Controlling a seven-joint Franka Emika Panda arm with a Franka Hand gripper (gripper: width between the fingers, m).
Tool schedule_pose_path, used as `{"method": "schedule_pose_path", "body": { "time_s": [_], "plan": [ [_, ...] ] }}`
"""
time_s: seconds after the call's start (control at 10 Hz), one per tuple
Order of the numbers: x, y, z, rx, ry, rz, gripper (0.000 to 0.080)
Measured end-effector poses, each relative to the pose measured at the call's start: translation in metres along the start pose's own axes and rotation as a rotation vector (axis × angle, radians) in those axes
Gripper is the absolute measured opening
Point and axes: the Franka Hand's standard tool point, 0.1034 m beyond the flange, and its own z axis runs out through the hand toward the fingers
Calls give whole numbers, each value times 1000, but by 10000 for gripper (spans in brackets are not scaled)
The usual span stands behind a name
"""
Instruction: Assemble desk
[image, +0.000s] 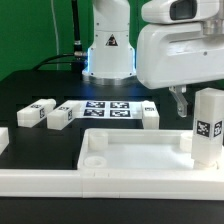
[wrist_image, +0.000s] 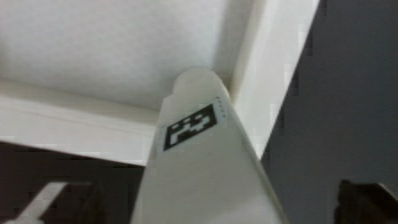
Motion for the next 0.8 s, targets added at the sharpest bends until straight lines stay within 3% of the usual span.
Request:
{"method": "schedule_pose_path", "body": {
  "time_s": [0.1,0.5,0.7,0.8],
  "plan": [
    [1,0,-1,-22,-2,-100,649],
    [0,4,-1,-31,-9,-292,623],
    [0,4,0,-30,-9,-291,289],
    [0,4,0,-30,-10,-285,289]
  ]
}}
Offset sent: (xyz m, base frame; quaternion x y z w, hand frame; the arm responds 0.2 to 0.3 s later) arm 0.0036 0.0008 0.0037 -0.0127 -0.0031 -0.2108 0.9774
